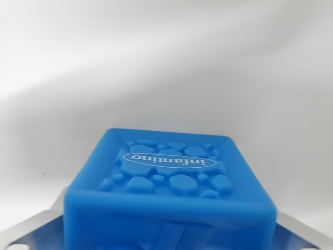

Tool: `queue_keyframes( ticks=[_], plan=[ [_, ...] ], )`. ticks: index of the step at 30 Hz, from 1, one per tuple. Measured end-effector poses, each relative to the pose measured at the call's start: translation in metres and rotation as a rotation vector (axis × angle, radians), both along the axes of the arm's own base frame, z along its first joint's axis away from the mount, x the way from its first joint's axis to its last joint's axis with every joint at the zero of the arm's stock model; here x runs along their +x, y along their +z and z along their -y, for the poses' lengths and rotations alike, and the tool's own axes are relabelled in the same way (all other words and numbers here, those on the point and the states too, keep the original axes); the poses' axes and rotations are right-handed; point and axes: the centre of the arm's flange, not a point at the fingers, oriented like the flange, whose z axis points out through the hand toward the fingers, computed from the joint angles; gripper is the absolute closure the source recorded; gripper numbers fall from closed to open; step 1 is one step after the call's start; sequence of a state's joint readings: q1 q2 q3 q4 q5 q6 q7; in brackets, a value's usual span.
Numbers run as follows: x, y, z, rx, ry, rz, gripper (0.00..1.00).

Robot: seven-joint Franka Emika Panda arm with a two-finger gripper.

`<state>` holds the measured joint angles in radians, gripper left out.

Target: Stack cube

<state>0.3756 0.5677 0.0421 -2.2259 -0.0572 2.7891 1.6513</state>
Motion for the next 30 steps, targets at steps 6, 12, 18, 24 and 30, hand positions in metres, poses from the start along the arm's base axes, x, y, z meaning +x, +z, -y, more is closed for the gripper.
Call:
queue_keyframes(
  ticks=[6,12,18,24,30],
  plan=[
    [0.0,0.0,0.0,0.0,0.0,0.0,1.0],
    [0.0,0.0,0.0,0.0,0.0,0.0,1.0],
    [0.0,0.0,0.0,0.0,0.0,0.0,1.0],
    [0.0,0.003,0.0,0.0,0.0,0.002,1.0],
    [0.001,0.012,0.0,0.0,0.001,0.005,1.0]
  ],
)
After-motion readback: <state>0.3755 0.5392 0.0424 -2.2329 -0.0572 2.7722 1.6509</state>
